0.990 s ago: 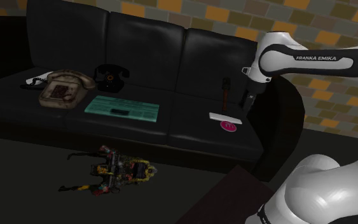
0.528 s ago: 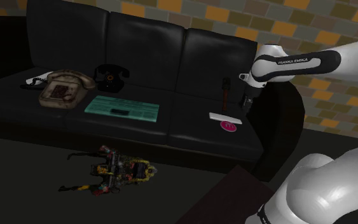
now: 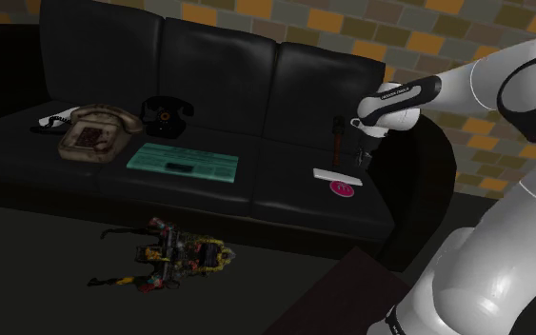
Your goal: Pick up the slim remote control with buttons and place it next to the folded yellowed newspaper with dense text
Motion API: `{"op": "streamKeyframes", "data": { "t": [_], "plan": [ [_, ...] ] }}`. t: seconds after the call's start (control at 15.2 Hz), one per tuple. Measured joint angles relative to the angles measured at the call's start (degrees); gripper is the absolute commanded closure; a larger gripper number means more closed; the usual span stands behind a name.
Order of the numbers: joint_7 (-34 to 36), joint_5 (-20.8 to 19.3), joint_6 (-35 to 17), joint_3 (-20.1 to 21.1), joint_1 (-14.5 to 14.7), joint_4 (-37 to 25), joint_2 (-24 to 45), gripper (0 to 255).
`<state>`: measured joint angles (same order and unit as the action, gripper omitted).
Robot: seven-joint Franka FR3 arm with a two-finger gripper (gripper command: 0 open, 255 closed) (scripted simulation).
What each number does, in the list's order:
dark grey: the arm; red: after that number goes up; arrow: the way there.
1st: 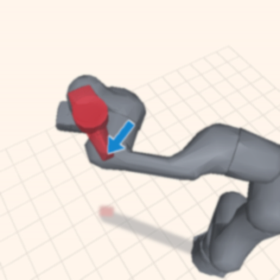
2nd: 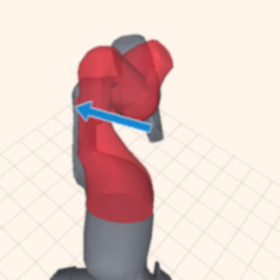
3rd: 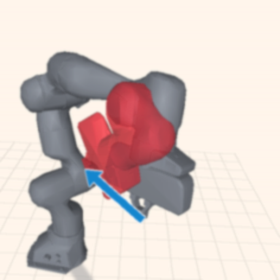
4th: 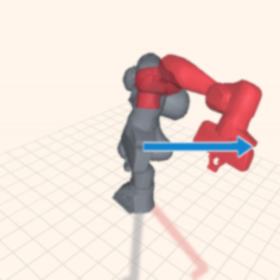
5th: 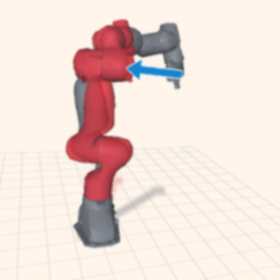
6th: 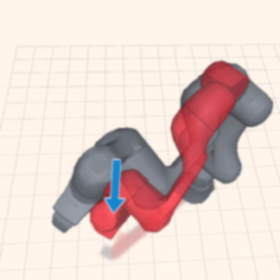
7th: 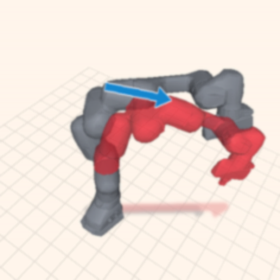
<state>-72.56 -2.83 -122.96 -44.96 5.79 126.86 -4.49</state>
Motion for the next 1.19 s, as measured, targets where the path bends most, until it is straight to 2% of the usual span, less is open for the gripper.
{"op": "streamKeyframes", "data": {
  "t": [0.13,0.26,0.4,0.79,1.19],
  "plan": [
    [-7.6,6.3,-0.6,-1.4,-0.1,-3.7,6.6,0],
    [-14.2,12.0,-1.1,-1.2,-1.5,-6.7,12.5,0],
    [-16.8,14.6,-1.7,-0.6,-2.5,-7.8,15.2,0],
    [-19.3,18.0,-5.2,0.6,-3.6,-6.5,18.6,0],
    [-19.6,18.3,-5.7,0.8,-3.7,-6.3,18.8,0]
  ]
}}
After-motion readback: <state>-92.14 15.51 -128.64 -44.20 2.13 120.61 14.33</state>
